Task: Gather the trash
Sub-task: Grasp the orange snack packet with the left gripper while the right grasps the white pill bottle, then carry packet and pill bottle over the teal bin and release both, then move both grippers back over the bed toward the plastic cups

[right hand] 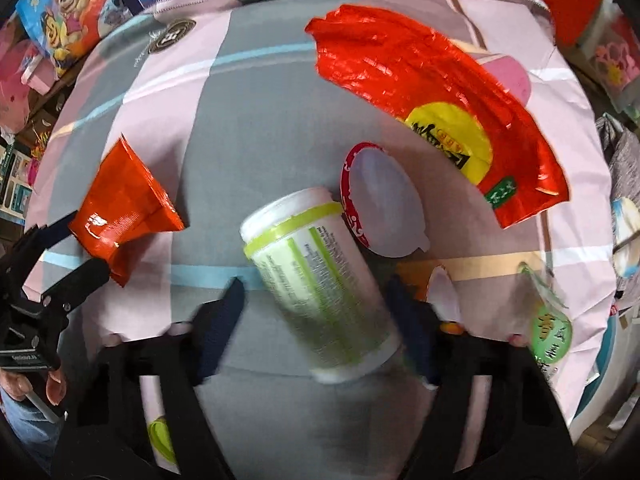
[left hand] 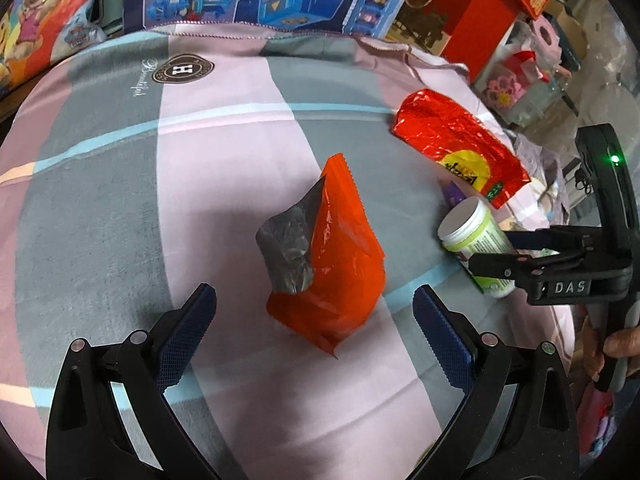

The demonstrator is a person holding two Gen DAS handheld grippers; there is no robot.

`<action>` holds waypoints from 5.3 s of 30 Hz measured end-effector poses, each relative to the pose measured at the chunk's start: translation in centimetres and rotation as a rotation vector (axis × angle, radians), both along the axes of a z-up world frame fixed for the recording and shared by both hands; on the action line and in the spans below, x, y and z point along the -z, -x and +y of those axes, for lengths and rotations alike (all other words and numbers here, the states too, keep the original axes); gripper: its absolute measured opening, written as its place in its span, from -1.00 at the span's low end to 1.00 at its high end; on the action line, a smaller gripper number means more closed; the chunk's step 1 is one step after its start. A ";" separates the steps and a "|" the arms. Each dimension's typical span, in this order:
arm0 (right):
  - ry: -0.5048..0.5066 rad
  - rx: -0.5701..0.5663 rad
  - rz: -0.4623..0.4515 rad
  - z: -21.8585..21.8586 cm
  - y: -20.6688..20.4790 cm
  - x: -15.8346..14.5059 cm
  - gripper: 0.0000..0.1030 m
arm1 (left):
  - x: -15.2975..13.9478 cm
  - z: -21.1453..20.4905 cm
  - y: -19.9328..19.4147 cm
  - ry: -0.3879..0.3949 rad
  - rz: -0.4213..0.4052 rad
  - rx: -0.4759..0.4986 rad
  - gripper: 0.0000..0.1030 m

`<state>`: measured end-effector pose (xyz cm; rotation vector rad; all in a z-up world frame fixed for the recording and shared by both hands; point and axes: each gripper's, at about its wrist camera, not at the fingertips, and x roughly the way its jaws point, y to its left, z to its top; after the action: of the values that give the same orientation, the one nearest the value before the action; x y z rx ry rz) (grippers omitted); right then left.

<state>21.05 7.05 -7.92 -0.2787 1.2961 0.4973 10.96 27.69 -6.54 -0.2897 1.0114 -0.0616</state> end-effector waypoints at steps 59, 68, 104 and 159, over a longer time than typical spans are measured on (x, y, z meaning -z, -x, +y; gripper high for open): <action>-0.438 0.389 -0.075 -26.9 3.0 -6.6 -0.06 | -7.2 -24.7 -1.8 -0.037 -0.120 0.389 -0.20; -0.472 0.548 -0.116 -36.5 3.7 -6.1 -0.06 | -7.5 -35.2 -3.2 -0.074 -0.118 0.565 -0.20; -0.478 0.882 -0.032 -54.6 4.1 1.4 -0.06 | 0.5 -55.4 -9.1 -0.119 0.073 0.823 0.22; -0.307 0.658 0.059 -36.9 3.0 -1.0 0.56 | -2.5 -33.0 -3.4 0.053 0.011 0.470 0.90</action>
<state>18.06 -29.85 -6.94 0.4151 1.2617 0.1341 14.37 -5.34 -4.03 -0.0949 1.0735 -0.5134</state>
